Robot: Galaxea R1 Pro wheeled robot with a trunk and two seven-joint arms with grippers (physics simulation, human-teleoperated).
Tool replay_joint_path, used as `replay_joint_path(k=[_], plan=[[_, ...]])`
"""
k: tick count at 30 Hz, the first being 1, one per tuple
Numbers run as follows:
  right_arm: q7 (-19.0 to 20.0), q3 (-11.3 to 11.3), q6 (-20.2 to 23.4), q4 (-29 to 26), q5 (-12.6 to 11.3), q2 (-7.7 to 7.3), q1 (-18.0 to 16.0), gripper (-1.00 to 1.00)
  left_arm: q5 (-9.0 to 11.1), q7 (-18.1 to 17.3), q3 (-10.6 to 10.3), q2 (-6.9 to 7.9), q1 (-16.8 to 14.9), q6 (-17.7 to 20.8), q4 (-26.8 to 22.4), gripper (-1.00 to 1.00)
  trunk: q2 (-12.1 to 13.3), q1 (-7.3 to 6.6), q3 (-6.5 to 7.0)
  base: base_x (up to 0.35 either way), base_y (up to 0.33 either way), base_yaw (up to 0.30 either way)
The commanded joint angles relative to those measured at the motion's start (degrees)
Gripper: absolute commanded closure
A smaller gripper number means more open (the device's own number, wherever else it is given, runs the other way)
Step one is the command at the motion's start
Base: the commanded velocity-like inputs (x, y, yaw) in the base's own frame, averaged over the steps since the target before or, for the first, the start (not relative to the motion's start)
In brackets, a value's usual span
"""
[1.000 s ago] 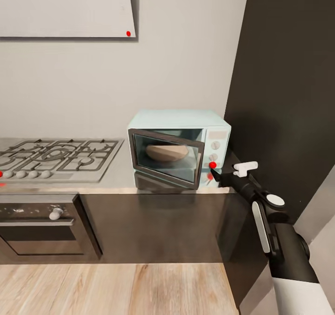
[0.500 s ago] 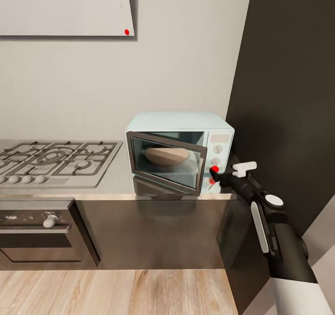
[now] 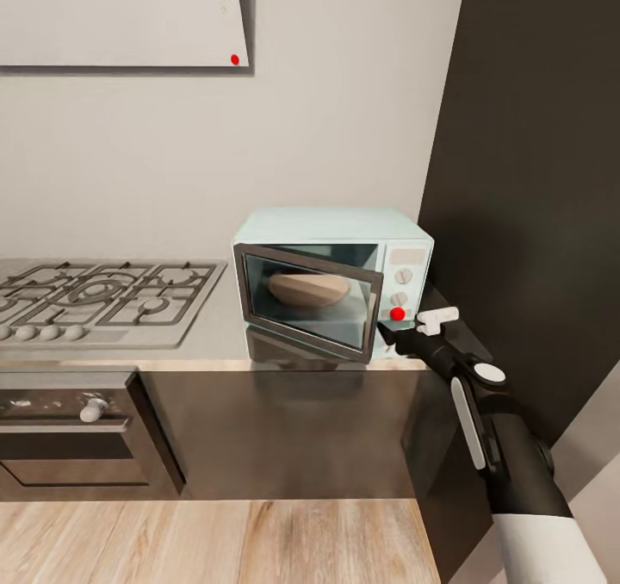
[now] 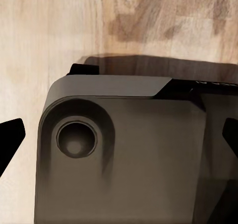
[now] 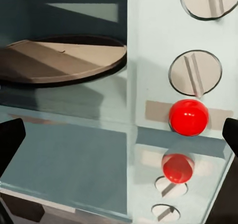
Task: In the kitchen, take the popcorn bag from the countertop, put it into the microwave, and heat it until the popcorn is cooked so the cooked popcorn ends up inside the bag.
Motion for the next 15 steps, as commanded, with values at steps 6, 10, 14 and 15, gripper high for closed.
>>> replay_joint_path(k=[6,10,14,15], plan=[[0.39,0.07,-4.73,9.1,0.04,0.32,-4.16,-1.0,0.03,-0.03,0.31,0.22,-0.38,-0.19,0.05,-1.0,-0.03,0.0,-0.06,0.0,0.0,0.0],[0.61,0.16,-8.1,15.53,-0.02,0.48,-6.88,-1.0,-0.04,-0.03,0.26,0.11,-0.54,-0.19,0.05,-1.0,-0.03,0.0,-0.06,0.0,0.0,0.0],[0.92,0.26,-8.58,16.19,-0.11,0.58,-7.26,-1.0,-0.05,-0.03,0.19,0.07,-0.56,-0.19,0.05,-1.0,-0.03,0.0,-0.06,0.0,0.0,0.0],[1.05,0.32,-8.56,16.08,-0.11,0.59,-7.27,-1.0,-0.05,-0.03,0.18,0.07,-0.56,-0.19,0.05,-1.0,-0.03,0.0,-0.06,0.0,0.0,0.0]])
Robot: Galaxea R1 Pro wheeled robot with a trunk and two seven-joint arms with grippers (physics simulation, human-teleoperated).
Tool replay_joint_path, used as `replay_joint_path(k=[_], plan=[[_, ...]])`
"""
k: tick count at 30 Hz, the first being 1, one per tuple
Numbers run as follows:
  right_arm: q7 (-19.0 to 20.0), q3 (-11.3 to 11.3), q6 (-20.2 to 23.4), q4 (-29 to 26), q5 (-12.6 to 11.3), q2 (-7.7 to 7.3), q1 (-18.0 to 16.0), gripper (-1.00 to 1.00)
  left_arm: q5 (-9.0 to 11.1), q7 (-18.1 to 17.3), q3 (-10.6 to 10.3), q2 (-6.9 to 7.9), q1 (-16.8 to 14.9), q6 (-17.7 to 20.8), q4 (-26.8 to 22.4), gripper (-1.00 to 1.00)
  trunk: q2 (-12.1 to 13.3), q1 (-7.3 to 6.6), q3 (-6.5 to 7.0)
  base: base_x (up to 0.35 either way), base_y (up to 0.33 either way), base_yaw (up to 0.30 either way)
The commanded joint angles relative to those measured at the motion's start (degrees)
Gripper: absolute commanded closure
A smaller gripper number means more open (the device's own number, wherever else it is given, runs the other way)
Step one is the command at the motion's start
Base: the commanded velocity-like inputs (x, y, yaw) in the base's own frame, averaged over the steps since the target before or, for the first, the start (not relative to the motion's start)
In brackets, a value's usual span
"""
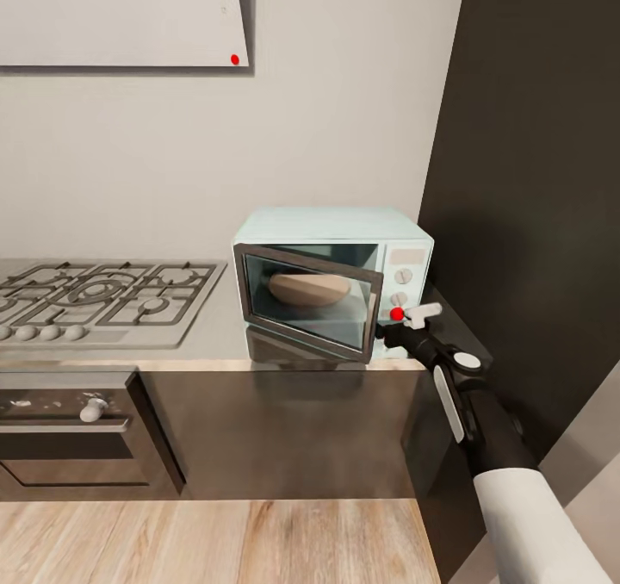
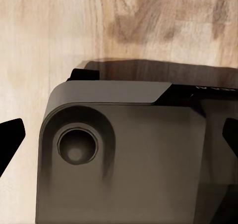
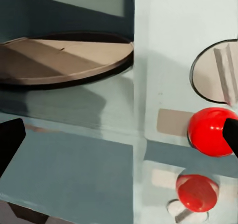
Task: In the kitchen, take the popcorn bag from the countertop, put it into the microwave, and heat it until the popcorn is cooked so the cooked popcorn ends up inside the bag.
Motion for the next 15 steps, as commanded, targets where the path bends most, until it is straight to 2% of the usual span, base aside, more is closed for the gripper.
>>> replay_joint_path(k=[1,3,6,13,15], plan=[[1.39,-0.04,0.44,-0.31,0.07,0.04,-0.04,-1.0,-0.06,-0.02,0.39,-0.02,-0.04,-0.19,0.06,-1.0,-0.03,0.0,-0.05,0.0,0.0,0.0],[6.43,-0.04,0.79,-0.78,0.01,0.04,-0.05,-1.0,-0.07,-0.02,0.38,-0.02,-0.01,-0.19,0.06,-1.0,-0.03,0.0,-0.05,0.0,0.0,0.0],[11.41,-0.14,2.01,-1.07,-0.09,0.05,-0.05,-1.0,-0.09,-0.02,0.38,-0.03,0.04,-0.19,0.06,-1.0,-0.03,0.0,-0.05,0.0,0.0,0.0],[12.48,-0.07,2.29,-1.12,-0.11,0.0,-0.05,-1.0,-0.07,-0.02,0.46,0.11,0.05,-0.19,0.06,-1.0,-0.03,0.0,-0.05,-0.001,0.0,0.0],[12.49,-0.07,2.31,-1.42,-0.11,0.01,-0.02,-1.0,-0.07,-0.02,0.47,0.13,0.05,-0.19,0.06,-1.0,-0.03,0.0,-0.05,-0.154,0.0,0.0]])
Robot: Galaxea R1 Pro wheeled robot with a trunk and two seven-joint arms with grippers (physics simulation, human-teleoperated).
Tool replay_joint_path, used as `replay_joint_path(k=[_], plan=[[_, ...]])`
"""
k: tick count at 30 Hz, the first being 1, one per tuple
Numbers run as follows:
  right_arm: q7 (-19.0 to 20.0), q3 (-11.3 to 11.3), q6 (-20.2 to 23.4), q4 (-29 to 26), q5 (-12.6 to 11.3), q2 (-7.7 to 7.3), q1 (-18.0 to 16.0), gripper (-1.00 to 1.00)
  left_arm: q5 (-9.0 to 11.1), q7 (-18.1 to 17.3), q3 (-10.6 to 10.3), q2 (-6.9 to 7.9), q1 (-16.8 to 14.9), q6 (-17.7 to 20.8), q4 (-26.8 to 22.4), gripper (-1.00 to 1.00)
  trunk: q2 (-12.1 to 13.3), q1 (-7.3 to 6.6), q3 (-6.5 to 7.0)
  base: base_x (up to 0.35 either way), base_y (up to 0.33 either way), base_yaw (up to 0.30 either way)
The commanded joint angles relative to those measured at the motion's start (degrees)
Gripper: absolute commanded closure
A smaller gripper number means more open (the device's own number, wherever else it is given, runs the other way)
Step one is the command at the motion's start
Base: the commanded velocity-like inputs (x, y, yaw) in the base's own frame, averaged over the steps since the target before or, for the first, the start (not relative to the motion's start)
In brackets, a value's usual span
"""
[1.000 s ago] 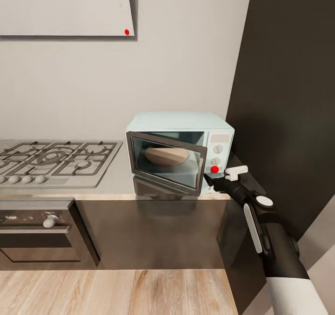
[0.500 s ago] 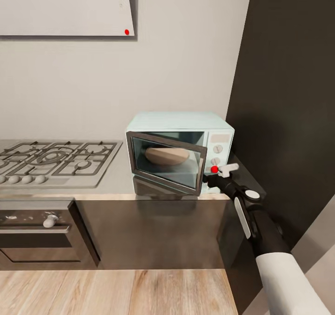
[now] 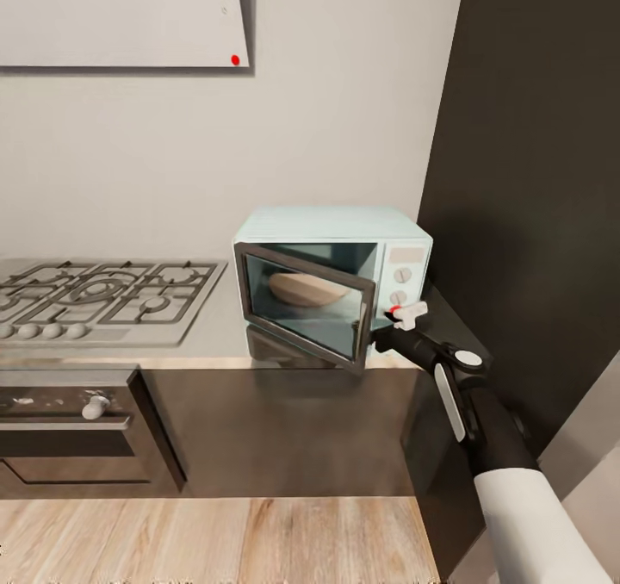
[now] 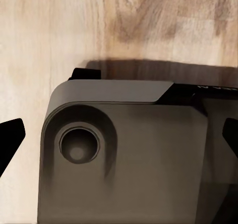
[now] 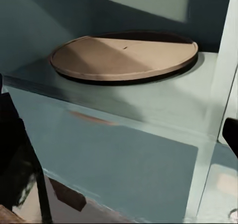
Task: In the kitchen, take the popcorn bag from the countertop, put it into the microwave, and heat it until the popcorn is cooked so the cooked popcorn ends up inside the bag.
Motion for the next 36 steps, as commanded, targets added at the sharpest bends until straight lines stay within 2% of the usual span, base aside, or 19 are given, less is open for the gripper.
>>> replay_joint_path(k=[1,36], plan=[[0.38,-0.07,0.4,-0.66,0.18,0.01,0.01,-1.0,-0.05,-0.03,0.43,-0.08,-0.03,-0.19,0.05,-1.0,-0.03,-0.02,-0.06,-0.266,0.0,0.0],[0.38,0.07,0.49,-1.73,0.18,0.1,0.28,-1.0,-0.08,-0.03,0.54,0.14,0.41,-0.19,0.05,-1.0,-0.03,-0.02,-0.06,-0.107,0.065,0.0]])
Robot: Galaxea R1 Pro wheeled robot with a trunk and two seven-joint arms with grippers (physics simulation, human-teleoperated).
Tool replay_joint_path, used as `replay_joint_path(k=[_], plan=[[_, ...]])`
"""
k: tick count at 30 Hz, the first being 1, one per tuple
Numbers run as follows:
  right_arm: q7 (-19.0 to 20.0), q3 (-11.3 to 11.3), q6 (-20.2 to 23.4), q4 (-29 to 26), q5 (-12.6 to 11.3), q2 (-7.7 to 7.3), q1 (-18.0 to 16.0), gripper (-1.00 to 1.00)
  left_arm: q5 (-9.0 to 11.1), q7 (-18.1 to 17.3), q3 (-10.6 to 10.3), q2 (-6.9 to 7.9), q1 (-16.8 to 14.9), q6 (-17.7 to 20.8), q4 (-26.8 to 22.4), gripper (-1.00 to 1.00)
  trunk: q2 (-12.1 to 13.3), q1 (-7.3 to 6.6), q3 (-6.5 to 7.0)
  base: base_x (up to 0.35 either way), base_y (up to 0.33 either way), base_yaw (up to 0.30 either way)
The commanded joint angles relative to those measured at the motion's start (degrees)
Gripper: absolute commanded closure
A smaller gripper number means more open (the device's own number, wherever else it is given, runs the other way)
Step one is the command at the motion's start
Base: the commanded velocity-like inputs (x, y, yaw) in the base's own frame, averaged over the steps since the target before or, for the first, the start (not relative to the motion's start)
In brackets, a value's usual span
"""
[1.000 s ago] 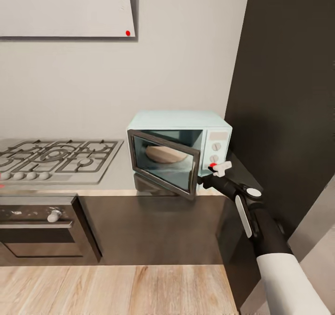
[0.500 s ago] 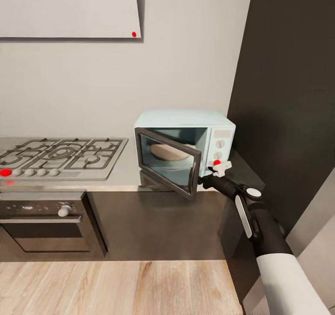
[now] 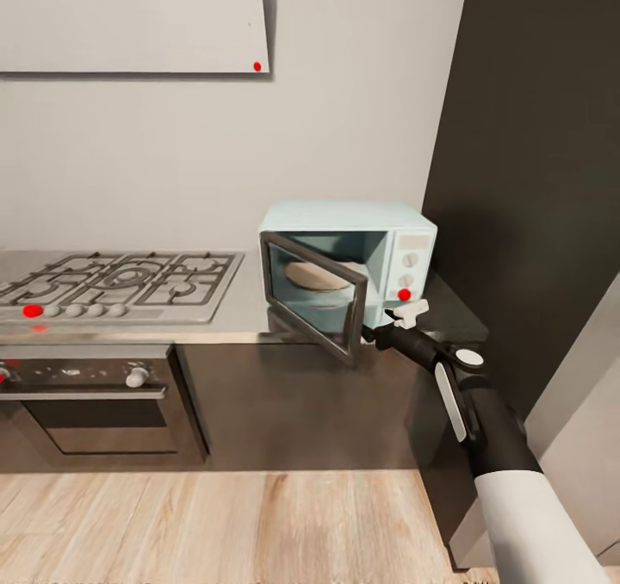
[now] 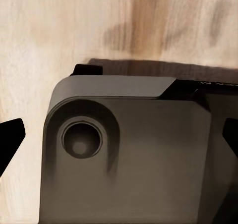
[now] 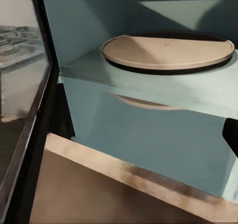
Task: In the kitchen, take the popcorn bag from the countertop, put it into the microwave, and heat it until the popcorn is cooked so the cooked popcorn ends up inside the bag.
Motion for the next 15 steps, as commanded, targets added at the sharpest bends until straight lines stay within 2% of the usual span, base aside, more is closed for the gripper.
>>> replay_joint_path(k=[1,5,9,11,15], plan=[[0.41,-0.1,0.35,-0.07,0.16,0.04,-0.04,-1.0,-0.04,-0.02,0.36,0.01,-0.04,-0.18,0.06,-1.0,-0.03,-0.02,-0.06,-0.171,0.203,0.0],[0.39,-0.1,0.35,-0.12,0.16,0.14,0.02,-1.0,-0.12,-0.04,0.27,0.03,0.03,-0.18,0.06,-1.0,-0.03,-0.02,-0.06,-0.07,0.074,0.0],[0.33,-0.1,0.32,-0.14,0.16,0.18,0.1,-1.0,-0.12,-0.03,0.25,-0.02,0.02,-0.18,0.06,-1.0,-0.03,-0.02,-0.06,-0.18,0.178,0.0],[0.25,-0.15,0.22,-0.21,0.22,1.17,0.2,-1.0,-0.27,-0.03,0.18,-0.09,0.04,-0.18,0.06,-1.0,-0.03,-0.02,-0.06,-0.085,0.067,0.0],[0.02,-0.11,0.25,-0.23,0.32,1.85,0.24,-1.0,-0.45,-0.02,0.08,-0.14,0.02,-0.18,0.06,-1.0,-0.03,-0.02,-0.06,-0.018,0.014,0.0]])
